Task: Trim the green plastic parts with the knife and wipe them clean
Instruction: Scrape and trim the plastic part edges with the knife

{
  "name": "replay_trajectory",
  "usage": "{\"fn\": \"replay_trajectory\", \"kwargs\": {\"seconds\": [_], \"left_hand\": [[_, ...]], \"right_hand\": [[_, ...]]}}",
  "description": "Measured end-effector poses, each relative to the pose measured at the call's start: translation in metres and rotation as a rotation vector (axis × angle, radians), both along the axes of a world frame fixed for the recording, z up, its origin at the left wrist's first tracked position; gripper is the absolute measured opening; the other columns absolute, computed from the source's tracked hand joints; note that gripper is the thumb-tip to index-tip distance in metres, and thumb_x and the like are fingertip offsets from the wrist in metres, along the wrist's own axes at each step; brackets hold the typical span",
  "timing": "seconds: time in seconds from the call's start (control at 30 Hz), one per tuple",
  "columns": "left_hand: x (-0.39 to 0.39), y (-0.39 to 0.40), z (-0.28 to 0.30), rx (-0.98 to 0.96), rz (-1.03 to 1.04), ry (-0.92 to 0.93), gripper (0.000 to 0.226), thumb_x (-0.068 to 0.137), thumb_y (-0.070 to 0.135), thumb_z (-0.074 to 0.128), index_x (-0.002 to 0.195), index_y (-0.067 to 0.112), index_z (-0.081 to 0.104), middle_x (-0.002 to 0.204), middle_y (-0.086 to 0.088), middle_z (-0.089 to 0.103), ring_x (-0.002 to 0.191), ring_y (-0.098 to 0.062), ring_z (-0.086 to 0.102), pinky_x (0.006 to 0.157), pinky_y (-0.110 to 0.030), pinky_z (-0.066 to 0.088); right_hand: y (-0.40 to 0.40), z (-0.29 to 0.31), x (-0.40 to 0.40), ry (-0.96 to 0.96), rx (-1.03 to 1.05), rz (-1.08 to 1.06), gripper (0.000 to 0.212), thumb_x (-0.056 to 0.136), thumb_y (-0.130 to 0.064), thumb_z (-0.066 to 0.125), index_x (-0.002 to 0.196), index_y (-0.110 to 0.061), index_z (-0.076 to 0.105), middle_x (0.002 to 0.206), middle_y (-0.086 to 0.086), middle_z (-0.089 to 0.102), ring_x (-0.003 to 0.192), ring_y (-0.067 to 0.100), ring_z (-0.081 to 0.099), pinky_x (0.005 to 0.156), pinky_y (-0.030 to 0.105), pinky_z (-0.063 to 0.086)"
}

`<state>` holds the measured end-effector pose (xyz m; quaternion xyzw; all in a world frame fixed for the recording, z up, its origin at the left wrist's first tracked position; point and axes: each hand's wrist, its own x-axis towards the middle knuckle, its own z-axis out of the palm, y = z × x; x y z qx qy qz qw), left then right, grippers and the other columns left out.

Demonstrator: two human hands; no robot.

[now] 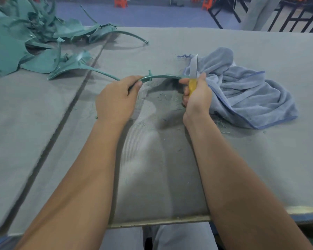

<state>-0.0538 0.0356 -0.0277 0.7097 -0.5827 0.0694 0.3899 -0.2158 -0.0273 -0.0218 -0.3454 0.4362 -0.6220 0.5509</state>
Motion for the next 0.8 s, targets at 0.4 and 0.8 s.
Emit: {"fn": "replay_trajectory", "kwargs": {"seconds": [0.4, 0.8], "left_hand": [[-0.0064, -0.0080, -0.0048, -0.030, 0.122, -0.008, 0.031, 0.104, 0.033, 0.037, 0.106, 0.019, 0.064, 0.093, -0.005, 0.065, 0.086, -0.028, 0.057, 0.061, -0.032, 0.028], [-0.0076, -0.0069, -0.0067, -0.054, 0.123, 0.017, 0.030, 0.103, 0.034, 0.038, 0.104, 0.022, 0.066, 0.090, -0.001, 0.065, 0.075, -0.016, 0.046, 0.053, -0.030, 0.020]], "right_hand": [[0.0010, -0.0020, -0.0035, 0.191, 0.027, -0.166, 0.025, 0.099, -0.016, 0.043, 0.078, -0.008, 0.053, 0.052, 0.003, 0.055, 0.040, 0.012, 0.037, 0.040, 0.021, 0.032], [-0.0009, -0.0056, -0.0021, 0.184, -0.039, -0.238, 0.047, 0.096, -0.009, 0.046, 0.052, -0.019, 0.034, 0.042, -0.009, 0.033, 0.042, 0.009, 0.027, 0.043, 0.021, 0.026]]}}
